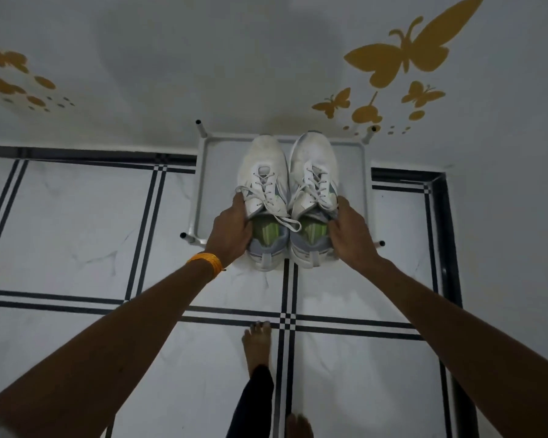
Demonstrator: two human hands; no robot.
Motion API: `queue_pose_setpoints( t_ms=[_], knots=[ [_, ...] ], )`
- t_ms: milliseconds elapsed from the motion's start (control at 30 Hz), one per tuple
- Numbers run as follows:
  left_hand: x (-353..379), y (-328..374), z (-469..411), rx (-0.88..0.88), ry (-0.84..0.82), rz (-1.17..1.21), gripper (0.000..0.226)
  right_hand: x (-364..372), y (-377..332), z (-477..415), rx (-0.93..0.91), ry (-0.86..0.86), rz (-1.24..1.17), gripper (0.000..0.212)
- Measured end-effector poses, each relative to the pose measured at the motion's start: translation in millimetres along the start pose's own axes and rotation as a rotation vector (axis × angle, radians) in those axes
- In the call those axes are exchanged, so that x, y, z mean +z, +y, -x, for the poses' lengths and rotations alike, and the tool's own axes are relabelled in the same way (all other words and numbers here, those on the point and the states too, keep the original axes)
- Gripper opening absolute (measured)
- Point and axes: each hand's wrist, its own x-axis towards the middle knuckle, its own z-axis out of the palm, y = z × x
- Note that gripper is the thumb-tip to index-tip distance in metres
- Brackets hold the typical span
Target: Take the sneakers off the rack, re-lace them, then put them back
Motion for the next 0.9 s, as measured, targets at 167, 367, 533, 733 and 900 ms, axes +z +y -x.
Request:
queue_pose_setpoints(
  t_ms=[167,367,533,733,900],
  knots=[
    [27.8,-34.4,-48.8,-0.010,-0.011,0.011,0.059,29.1,12.4,-57.0,0.068,-0.049,0.039,0.030],
    [58.5,-62.7,-95.7,-0.034,-0.084,0.006,0.056,59.7,40.6,-103.9,0.115,-0.096,0.037,0.030],
    [74.3,-68.6,-109.5,-0.038,-0.098,0.008,0.059,69.0,56.5,-116.9,0.079,-0.121,0.053,0.034],
    [76.0,-70.1,-114.1,-0.088,-0.161,-0.001,0.058,68.0,66.6,-124.4,0.090,-0.200,0.084,0.037],
    [36.7,-27.5,-115.7,-0.105,-0.067,-0.368,0.058,38.1,37.5,-120.7,0.102,-0.276,0.323,0.058]
  ],
)
